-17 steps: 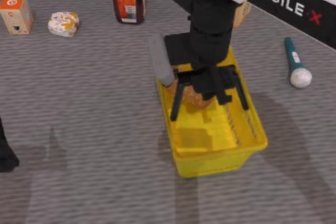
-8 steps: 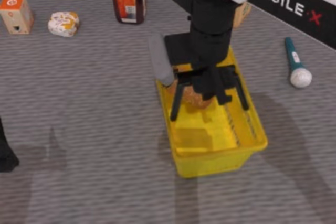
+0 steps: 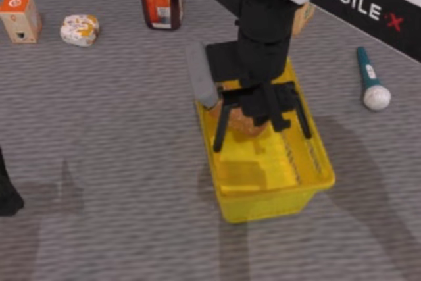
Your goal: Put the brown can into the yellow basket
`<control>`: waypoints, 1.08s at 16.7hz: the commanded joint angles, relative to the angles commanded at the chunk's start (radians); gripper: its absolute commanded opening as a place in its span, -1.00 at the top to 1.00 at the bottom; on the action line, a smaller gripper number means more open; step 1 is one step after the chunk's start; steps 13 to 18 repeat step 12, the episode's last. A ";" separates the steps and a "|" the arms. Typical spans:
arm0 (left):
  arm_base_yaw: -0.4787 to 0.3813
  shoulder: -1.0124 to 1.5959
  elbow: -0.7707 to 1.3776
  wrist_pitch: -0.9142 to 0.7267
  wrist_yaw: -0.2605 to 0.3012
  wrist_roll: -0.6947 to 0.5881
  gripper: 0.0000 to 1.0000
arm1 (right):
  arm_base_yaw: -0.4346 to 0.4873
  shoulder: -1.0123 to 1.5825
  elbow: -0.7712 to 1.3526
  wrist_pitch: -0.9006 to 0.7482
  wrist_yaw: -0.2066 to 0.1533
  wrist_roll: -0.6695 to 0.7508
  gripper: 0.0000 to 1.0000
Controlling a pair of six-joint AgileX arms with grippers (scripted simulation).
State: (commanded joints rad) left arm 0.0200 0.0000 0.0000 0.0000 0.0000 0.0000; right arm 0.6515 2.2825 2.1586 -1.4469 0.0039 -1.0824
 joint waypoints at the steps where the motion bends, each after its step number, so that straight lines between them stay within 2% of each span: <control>1: 0.000 0.000 0.000 0.000 0.000 0.000 -1.00 | 0.000 0.000 0.000 0.000 0.000 0.000 1.00; 5: 0.000 0.000 0.000 0.000 0.000 0.000 -1.00 | -0.003 0.003 0.018 -0.018 0.001 -0.005 1.00; 11: 0.000 0.000 0.000 0.000 0.000 0.000 -1.00 | -0.027 -0.006 0.181 -0.189 0.000 -0.035 1.00; 18: 0.000 0.000 0.000 0.000 0.000 0.000 -1.00 | -0.029 -0.007 0.189 -0.197 0.000 -0.036 1.00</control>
